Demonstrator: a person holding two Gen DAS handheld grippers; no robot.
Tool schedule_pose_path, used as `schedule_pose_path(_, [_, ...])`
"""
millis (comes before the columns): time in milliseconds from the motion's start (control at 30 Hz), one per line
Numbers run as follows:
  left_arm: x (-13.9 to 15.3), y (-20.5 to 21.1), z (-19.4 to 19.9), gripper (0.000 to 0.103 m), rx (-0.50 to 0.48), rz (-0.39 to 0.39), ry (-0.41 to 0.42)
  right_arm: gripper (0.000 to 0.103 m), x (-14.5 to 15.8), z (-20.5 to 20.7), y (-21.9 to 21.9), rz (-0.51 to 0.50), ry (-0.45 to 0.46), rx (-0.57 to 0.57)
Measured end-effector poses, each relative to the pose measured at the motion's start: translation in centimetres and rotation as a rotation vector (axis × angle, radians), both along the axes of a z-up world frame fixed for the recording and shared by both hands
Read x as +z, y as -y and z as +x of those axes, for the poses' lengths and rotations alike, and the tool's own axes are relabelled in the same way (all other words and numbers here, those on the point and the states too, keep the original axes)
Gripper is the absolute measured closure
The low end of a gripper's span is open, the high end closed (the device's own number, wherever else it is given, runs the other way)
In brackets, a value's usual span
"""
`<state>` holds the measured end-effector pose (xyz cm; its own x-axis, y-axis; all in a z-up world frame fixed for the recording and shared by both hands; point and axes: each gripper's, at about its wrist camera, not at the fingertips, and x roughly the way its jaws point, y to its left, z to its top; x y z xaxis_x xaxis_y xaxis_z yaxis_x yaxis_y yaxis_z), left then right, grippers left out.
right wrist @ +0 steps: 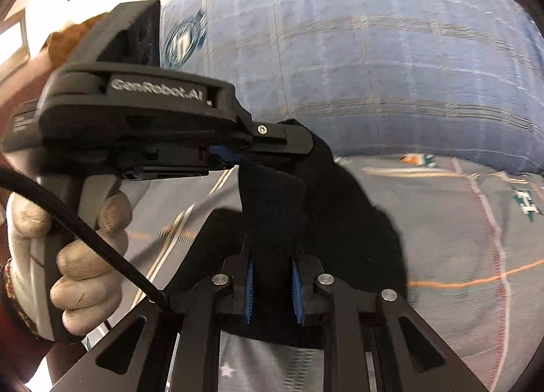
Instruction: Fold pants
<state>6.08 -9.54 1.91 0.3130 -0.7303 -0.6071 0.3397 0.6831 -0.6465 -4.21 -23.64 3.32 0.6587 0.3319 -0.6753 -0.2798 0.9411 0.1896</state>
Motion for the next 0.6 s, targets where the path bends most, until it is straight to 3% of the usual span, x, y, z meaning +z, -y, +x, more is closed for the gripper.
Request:
schedule_pose_path(267, [-1.2, -4.9, -1.0, 0.089, 0.073, -0.119, -0.016, 0.083, -0.6, 0.1, -3.5, -0.089, 0.001, 0.067])
schedule_pose_path(433, [1.0, -6.3, -1.7, 0.089, 0.09, -0.172, 0.027, 0.084, 1.4, -0.5, -4.9, -0.153, 0.064, 0.109])
schedule_pose_path(600, [2.6, -7.4, -2.1, 0.089, 0.095, -0.192, 0.062, 0.084, 3.5, -0.3, -5.9, -0.137, 0.091, 0.145])
